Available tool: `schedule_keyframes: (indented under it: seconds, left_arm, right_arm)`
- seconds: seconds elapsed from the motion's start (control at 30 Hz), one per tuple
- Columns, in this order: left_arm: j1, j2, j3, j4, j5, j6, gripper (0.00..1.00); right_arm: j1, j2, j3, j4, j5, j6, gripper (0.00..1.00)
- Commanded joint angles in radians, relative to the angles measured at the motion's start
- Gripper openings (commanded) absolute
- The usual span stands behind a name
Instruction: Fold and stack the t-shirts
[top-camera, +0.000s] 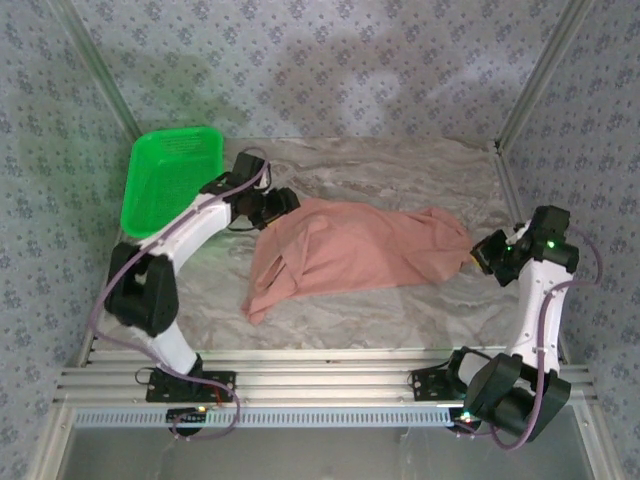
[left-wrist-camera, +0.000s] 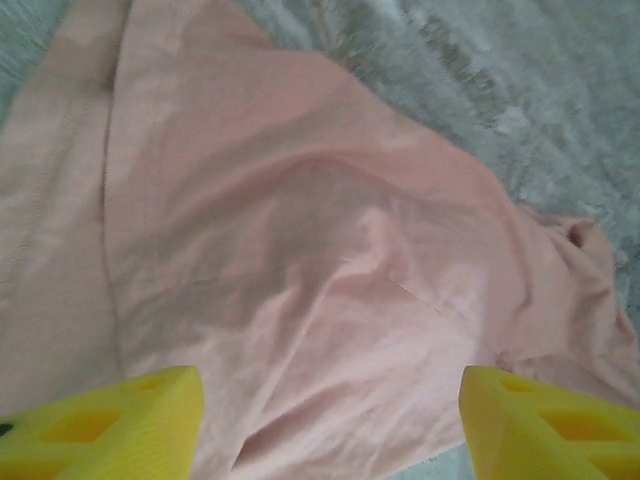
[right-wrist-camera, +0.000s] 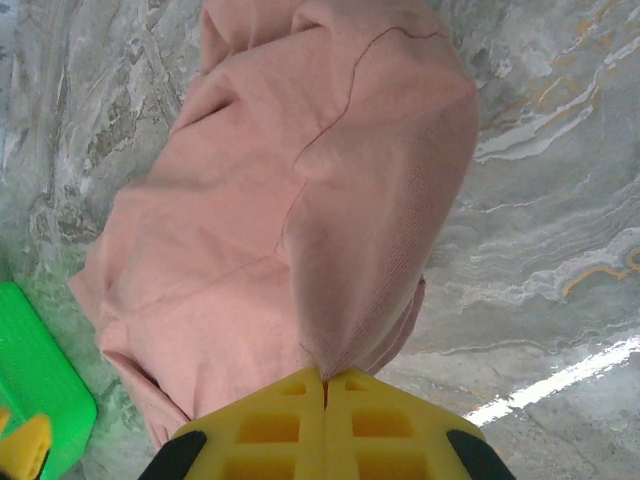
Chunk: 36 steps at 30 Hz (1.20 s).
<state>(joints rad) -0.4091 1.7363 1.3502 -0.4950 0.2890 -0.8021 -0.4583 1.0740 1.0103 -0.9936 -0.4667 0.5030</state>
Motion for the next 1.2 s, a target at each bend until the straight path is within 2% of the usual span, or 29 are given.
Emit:
schedule_keyframes:
  seconds: [0.0,0.23,0.4,0.5,0.87,0.97,1.17]
  left_arm:
    - [0.033,0.047,0.008,-0.004,0.075,-0.078,0.63]
    - [0.076,0.049,-0.148,0.165,0.106,-0.255,0.61]
    - [0.077,0.077,-0.180,0.168,0.093,-0.289,0.61]
    - [0.077,0.098,-0.210,0.231,0.100,-0.329,0.61]
    - [0.056,0.211,-0.178,0.263,0.092,-0.363,0.61]
    - [0.053,0.213,-0.195,0.347,0.090,-0.402,0.60]
    - [0.039,0.192,-0.188,0.391,0.128,-0.415,0.58]
  right_arm:
    - [0.019,-0.020,-0.012,0.009,0.007,-0.020,0.00]
    - [0.035,-0.012,-0.023,0.018,-0.002,-0.030,0.00]
    - [0.038,0.000,-0.017,0.024,-0.006,-0.034,0.00]
    - [0.040,0.001,-0.024,0.030,-0.011,-0.034,0.00]
    - [0.044,0.001,-0.015,0.022,-0.013,-0.057,0.00]
    - [0.044,0.002,-0.012,0.025,-0.015,-0.056,0.00]
    - [0.044,0.004,-0.009,0.024,-0.014,-0.056,0.00]
